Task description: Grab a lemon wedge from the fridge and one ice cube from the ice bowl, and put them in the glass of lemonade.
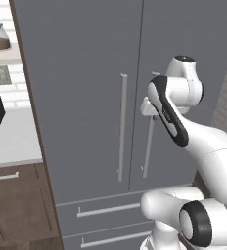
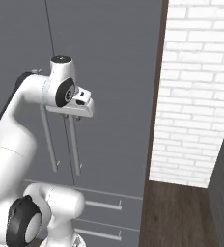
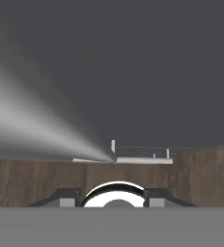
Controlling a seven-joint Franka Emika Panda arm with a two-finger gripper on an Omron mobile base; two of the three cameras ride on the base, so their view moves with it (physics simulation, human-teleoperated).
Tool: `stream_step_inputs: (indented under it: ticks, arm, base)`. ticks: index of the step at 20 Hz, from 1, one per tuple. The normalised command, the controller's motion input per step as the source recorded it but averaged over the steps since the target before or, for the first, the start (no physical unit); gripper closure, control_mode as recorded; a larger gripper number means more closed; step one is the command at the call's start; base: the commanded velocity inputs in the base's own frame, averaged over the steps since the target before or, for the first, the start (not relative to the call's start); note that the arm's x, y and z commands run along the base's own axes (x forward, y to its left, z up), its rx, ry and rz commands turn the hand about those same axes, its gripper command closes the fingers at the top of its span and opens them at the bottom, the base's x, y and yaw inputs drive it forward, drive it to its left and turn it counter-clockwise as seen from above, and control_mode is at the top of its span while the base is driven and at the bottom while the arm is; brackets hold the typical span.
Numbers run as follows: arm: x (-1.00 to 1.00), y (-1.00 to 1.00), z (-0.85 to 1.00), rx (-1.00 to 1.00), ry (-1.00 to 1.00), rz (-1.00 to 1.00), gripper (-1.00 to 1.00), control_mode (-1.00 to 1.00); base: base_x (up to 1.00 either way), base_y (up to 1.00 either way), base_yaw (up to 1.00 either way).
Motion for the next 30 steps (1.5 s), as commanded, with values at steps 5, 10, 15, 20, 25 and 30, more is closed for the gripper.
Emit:
stream_step_inputs:
  ticks: [5, 10, 15, 20, 25, 30]
  arm:
    - [-0.59, 0.00, -0.18, 0.00, 0.00, 0.00, -1.00, -1.00]
    - [-0.69, 0.00, -0.44, 0.00, 0.00, -0.03, -1.00, -1.00]
    - [-0.51, 0.00, -0.18, 0.00, -0.03, -0.04, -1.00, -1.00]
    - [-0.39, -0.07, -0.02, 0.00, -0.03, -0.03, -1.00, -1.00]
    - [-0.01, -0.09, 0.00, 0.00, 0.00, 0.00, -1.00, -1.00]
    - [0.08, -0.03, 0.00, 0.00, -0.04, -0.01, -1.00, -1.00]
  base:
    - [0.00, 0.00, 0.00]
    - [0.00, 0.00, 0.00]
    - [0.00, 0.00, 0.00]
    - [0.00, 0.00, 0.00]
    - [0.00, 0.00, 0.00]
    - [0.00, 0.00, 0.00]
